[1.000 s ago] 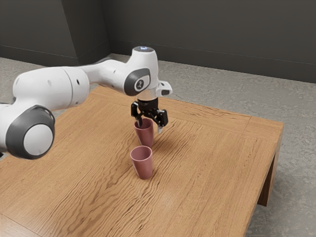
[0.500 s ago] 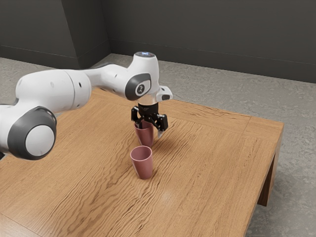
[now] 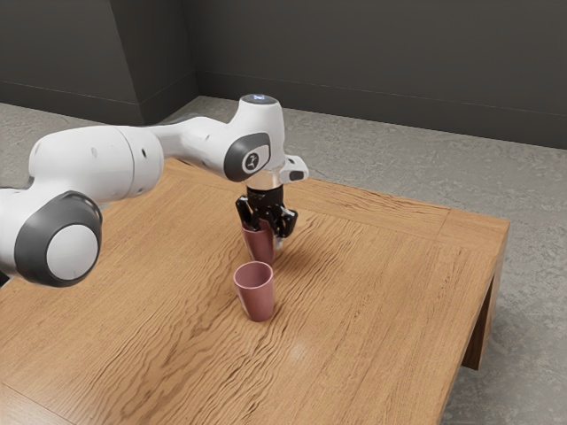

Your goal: Place the left cup onto the right cup

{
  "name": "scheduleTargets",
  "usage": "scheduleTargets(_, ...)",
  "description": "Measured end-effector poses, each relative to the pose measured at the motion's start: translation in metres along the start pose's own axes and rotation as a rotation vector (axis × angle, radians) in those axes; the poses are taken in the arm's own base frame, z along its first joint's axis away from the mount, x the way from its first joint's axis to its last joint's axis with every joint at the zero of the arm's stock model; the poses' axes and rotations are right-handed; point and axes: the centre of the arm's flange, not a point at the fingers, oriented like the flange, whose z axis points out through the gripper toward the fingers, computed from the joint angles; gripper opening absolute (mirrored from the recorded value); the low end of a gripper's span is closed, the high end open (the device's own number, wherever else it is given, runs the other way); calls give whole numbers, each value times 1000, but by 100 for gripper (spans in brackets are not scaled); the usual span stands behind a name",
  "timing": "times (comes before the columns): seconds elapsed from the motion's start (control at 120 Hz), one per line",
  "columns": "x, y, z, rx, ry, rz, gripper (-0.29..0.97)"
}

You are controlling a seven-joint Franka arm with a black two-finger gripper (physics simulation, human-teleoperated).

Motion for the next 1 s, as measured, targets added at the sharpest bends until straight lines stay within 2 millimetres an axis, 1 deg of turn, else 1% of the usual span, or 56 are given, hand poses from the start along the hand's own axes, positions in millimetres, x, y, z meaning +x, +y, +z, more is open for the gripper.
scheduleTargets(0.208,0,-3,-1,1,2,-4,5)
scheduleTargets(0.367,0,-5,-2,1,3,-9,-5)
scheduleTargets(0.6,1,-7,-3,2,5,-12,-9)
scheduleTargets(0.767,1,-9,-7,6,12,-15,-10)
scheduleTargets(1.0,-5,-11,-29,13,32,-19,-10)
